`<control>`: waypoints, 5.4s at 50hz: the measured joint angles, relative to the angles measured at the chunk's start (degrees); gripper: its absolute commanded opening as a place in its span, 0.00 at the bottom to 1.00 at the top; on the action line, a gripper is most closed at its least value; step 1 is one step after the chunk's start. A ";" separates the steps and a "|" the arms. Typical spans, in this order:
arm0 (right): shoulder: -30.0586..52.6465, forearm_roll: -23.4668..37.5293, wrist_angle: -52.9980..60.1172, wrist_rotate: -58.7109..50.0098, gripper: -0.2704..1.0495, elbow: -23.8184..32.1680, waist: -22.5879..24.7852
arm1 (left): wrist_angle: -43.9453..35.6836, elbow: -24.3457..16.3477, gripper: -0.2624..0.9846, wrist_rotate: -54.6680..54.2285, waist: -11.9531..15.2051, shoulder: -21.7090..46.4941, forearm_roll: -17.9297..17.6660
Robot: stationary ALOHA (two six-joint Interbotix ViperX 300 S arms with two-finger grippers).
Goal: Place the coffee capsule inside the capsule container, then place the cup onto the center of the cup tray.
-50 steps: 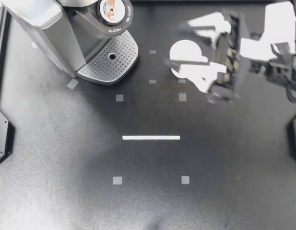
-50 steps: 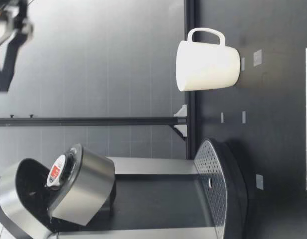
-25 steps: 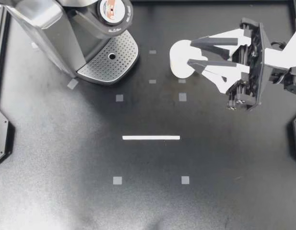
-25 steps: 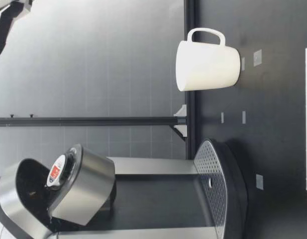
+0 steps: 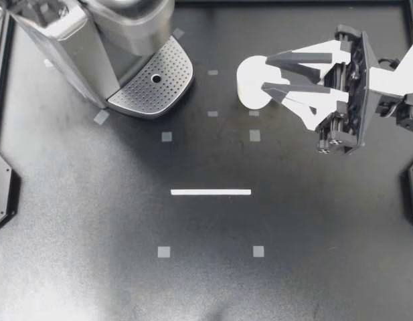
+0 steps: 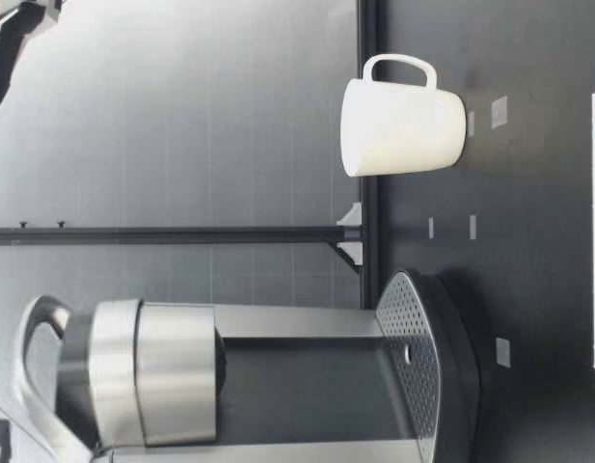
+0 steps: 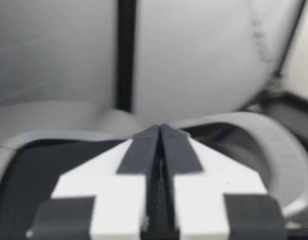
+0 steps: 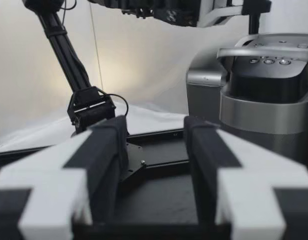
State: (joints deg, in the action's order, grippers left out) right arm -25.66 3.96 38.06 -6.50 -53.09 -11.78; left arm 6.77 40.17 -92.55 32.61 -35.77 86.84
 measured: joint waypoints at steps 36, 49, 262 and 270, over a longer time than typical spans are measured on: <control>0.09 0.09 1.41 -0.18 0.57 0.00 0.00 | -5.27 -1.58 0.26 -8.26 -6.59 4.31 -2.72; 0.00 0.26 1.41 -0.09 0.57 -0.35 0.00 | -1.76 -1.32 0.26 -8.53 -8.26 6.42 -3.87; 22.94 -5.71 -43.86 23.64 0.48 3.87 -19.69 | 30.85 -13.45 0.26 77.43 -16.88 -9.58 -72.16; 22.76 -5.71 -43.68 23.64 0.39 3.87 -19.69 | 30.85 -13.45 0.26 77.43 -16.88 -9.58 -71.98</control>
State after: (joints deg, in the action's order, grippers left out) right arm -2.90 -1.76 -5.63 17.14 -49.22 -31.46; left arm 37.62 26.72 -15.12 15.73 -45.35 14.85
